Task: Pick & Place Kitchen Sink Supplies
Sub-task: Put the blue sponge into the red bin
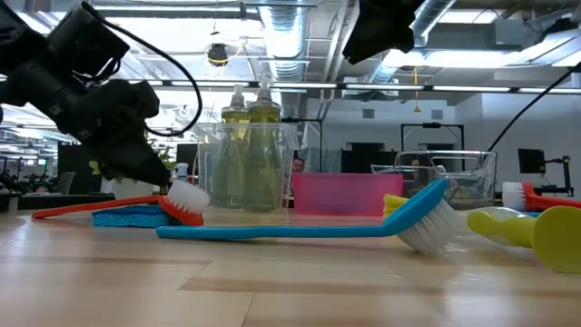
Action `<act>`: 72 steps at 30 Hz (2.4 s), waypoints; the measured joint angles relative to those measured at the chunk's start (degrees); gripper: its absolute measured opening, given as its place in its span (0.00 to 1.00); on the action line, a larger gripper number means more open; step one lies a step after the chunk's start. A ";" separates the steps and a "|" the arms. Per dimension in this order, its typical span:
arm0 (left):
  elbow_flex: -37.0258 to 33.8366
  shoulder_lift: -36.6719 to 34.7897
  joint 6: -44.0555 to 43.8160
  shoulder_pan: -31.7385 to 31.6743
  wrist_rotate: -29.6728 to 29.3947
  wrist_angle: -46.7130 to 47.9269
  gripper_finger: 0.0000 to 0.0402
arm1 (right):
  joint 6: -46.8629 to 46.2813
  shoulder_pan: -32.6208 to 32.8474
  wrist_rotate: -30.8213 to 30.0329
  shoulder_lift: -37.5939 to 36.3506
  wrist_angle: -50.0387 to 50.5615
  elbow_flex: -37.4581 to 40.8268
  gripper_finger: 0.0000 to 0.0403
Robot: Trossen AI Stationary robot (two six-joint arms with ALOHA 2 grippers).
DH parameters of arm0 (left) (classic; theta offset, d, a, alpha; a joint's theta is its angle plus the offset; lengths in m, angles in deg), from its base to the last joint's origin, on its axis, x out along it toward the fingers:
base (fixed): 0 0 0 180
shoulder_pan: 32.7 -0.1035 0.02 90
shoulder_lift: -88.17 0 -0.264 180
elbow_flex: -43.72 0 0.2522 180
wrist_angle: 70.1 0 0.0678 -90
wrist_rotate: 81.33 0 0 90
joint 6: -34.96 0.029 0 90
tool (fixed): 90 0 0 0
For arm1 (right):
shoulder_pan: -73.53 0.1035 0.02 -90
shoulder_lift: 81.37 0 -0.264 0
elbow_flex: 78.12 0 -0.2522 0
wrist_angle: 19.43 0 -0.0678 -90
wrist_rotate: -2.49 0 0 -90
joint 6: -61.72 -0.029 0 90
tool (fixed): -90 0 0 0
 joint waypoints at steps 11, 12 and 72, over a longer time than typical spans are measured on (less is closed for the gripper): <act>-0.02 0.00 8.75 1.17 0.24 -0.09 0.27 | 0.00 -0.07 -0.04 0.00 -0.44 0.00 0.29; -0.02 0.00 8.83 1.17 0.24 -0.09 0.27 | 0.00 -0.07 -0.04 0.00 -0.61 0.00 0.29; -0.09 20.26 -0.87 1.28 -1.69 -28.46 0.02 | -2.99 0.00 -2.75 0.02 -0.63 0.00 0.29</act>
